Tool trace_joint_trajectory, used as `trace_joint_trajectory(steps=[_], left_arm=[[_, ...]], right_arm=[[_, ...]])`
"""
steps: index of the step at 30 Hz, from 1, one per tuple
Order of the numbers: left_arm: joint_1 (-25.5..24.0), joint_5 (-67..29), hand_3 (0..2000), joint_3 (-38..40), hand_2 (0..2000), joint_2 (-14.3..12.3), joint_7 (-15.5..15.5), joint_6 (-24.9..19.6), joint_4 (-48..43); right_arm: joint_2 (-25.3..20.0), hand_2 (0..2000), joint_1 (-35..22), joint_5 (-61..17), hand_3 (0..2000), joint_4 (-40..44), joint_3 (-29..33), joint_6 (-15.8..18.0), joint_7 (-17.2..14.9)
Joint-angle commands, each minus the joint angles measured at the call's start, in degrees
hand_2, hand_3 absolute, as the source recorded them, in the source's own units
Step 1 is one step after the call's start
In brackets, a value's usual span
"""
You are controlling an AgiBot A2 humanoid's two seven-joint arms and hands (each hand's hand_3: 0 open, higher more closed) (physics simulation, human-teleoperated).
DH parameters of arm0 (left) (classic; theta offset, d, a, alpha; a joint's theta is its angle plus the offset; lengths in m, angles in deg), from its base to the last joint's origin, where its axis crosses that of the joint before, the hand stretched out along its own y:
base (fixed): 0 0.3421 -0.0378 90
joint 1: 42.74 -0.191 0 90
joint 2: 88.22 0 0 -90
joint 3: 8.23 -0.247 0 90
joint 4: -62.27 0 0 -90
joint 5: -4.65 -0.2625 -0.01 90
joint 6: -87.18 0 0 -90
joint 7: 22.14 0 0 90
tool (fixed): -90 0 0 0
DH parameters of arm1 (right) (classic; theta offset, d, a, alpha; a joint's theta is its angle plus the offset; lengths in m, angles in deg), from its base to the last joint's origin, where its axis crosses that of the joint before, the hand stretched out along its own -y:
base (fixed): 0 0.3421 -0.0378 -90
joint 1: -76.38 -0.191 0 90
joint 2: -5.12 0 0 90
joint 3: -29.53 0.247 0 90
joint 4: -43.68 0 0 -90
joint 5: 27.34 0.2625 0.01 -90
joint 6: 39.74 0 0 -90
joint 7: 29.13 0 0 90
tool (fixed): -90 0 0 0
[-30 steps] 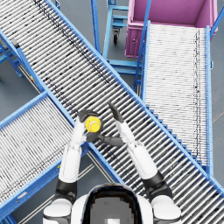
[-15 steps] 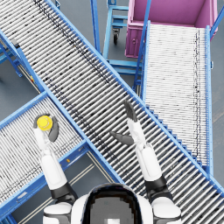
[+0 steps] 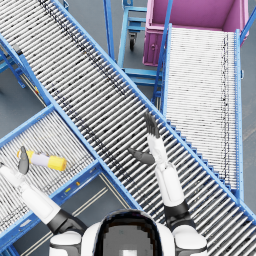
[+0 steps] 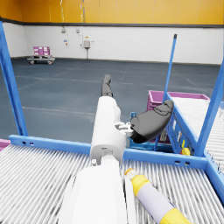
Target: Pick up the oil and place it on the left assembly line, put the cola on the right, and keep Sprite still
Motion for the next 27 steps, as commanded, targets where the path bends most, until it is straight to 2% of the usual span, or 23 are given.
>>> trace_joint_trajectory(steps=[1,4,7,11,13,22,27], left_arm=[[2.2,0.0,0,-2.7,0,4.3,0.0,0.0,-9.7],[3.0,0.0,0,-9.8,0,6.3,0.0,0.1,-12.4],[3.8,0.0,0,-17.1,0,7.7,0.0,0.1,-12.3],[6.8,0.0,0,-28.7,0,11.0,0.0,0.1,-12.2],[7.8,0.0,0,-31.7,0,11.5,0.0,0.1,-11.1],[12.4,-0.1,0,-42.8,0,10.9,0.0,0.1,-9.4],[13.6,-0.1,0,-46.1,0,10.4,0.0,0.1,-9.5]], right_arm=[[-0.6,0,-1.0,0.0,0,-0.5,2.1,0.0,0.0],[-0.9,0,-1.4,0.0,0,-1.0,5.1,0.0,0.0],[-1.2,0,-1.9,0.0,0,-0.4,8.1,0.0,0.0],[-1.5,0,-3.2,0.0,0,-0.2,12.8,0.0,0.0],[-1.4,0,-3.0,0.0,0,-0.2,14.1,0.0,0.0],[-1.3,0,-3.5,0.0,0,-0.3,21.7,0.0,0.0],[-1.3,0,-2.6,0.0,0,-0.1,22.0,0.0,0.0]])
